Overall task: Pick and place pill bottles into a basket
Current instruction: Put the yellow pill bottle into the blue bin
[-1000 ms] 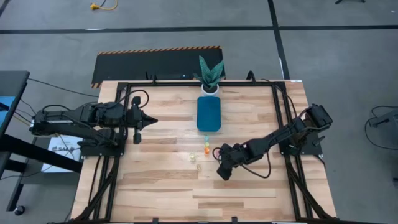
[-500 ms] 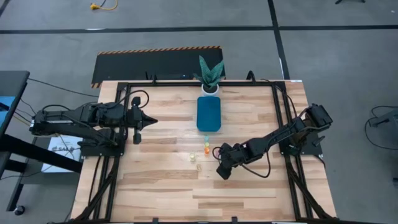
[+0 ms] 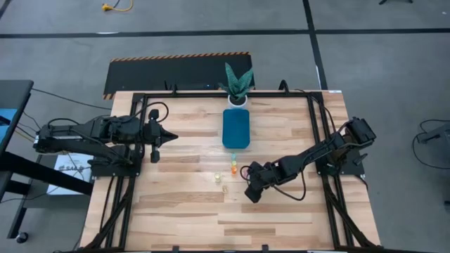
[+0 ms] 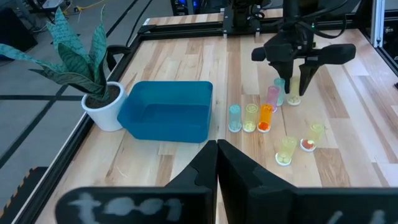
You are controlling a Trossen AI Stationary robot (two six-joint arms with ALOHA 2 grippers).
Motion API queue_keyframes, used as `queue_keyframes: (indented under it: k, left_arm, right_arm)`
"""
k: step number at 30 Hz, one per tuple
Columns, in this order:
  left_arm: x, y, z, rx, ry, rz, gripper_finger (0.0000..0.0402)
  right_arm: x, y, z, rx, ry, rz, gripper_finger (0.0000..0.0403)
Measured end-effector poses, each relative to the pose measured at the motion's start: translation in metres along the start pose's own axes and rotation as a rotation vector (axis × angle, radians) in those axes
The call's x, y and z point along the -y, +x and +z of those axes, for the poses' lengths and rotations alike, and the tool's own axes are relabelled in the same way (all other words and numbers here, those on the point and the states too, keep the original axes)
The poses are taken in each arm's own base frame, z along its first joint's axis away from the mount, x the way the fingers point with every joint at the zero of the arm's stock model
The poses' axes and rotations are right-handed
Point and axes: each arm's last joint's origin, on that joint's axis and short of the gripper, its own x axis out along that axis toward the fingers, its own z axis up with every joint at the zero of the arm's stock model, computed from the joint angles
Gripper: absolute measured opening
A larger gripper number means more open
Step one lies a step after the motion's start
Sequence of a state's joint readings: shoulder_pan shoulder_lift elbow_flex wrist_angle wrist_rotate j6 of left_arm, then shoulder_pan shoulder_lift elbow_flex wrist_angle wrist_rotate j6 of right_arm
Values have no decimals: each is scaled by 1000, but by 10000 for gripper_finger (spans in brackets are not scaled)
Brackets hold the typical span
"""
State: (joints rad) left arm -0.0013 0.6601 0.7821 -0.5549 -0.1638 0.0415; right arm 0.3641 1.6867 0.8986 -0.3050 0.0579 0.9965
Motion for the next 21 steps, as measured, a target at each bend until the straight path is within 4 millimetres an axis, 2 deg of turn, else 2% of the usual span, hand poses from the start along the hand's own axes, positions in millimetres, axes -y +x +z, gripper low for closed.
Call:
queue_keyframes:
  k: [7,21]
  left_arm:
    - [0,0,0,0,0,0,0]
    - [0,0,0,0,-1,0,0]
  right_arm:
    - [-1,0,-1,-30,1,20,105]
    - [1,-1,-4,-92,0,18,103]
